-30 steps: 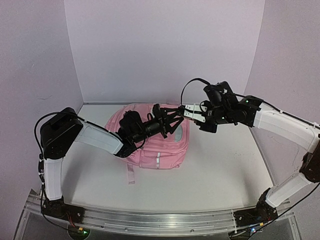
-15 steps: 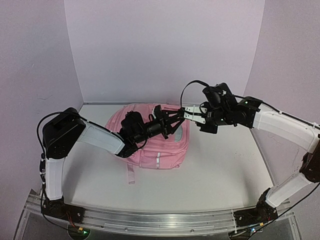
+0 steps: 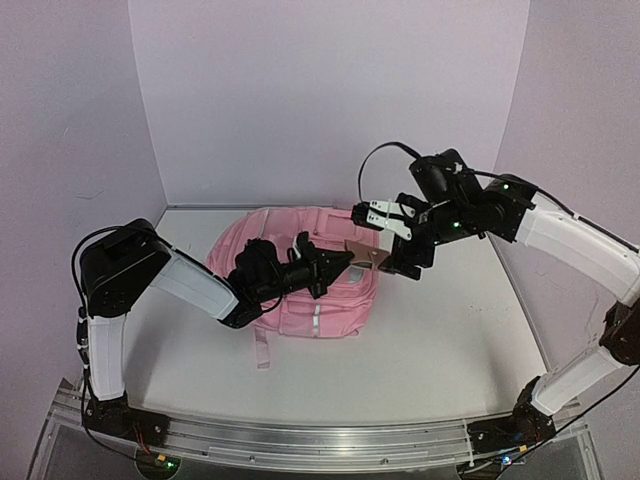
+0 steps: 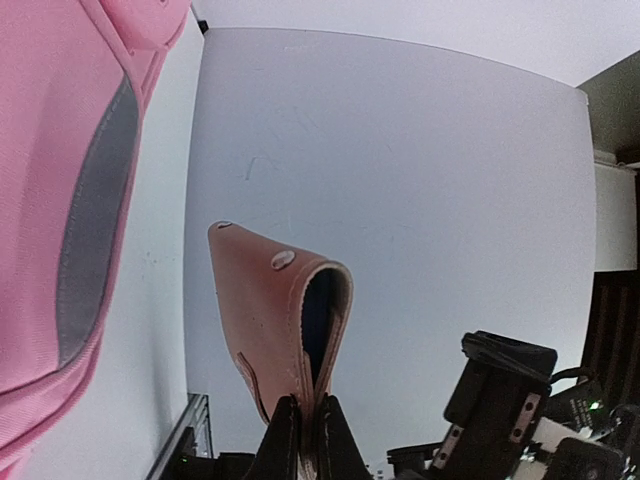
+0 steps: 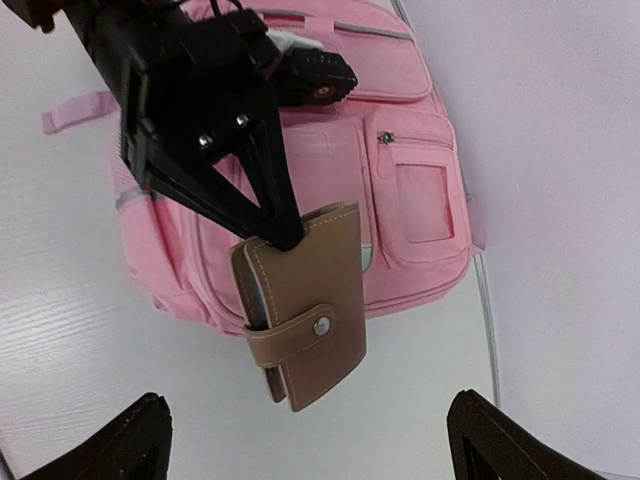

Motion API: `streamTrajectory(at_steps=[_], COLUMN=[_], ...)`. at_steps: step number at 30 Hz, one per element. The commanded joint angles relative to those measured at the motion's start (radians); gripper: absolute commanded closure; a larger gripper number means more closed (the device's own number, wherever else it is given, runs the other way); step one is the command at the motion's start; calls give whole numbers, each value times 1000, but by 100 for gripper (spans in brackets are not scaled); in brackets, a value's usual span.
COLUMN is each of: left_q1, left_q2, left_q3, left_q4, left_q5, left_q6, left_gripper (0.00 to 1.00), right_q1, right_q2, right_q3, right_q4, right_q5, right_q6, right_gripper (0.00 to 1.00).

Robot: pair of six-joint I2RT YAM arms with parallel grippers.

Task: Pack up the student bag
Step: Pick up the personal item from the center of the board.

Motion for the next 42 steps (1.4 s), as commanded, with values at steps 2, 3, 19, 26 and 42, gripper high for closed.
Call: streamTrajectory(at_steps=[2,3,19,26,42], left_q1=[24,26,29,29,30], left_q2=[-171,-189,-417,-365,-408], left_q3=[-28,-36,-53,-44,2], left_q4=[-52,-80,-131,49,-344], left_q5=[1,9,267,321,167], left_q6=[193,232,590,531,630], left_gripper=[100,100,100,100,81], right_q1=[-141,-203,-423,-414,-381], right_q2=[-11,4,137,160,117], right_q3=[144,170,120,51,3], right_q4=[-195,-208,-54,36,128], right_q5=[-399,-494,-1192,-1198,-1225], right_q6=[326,373,764,848,899], right_gripper=[2,2,2,7,94])
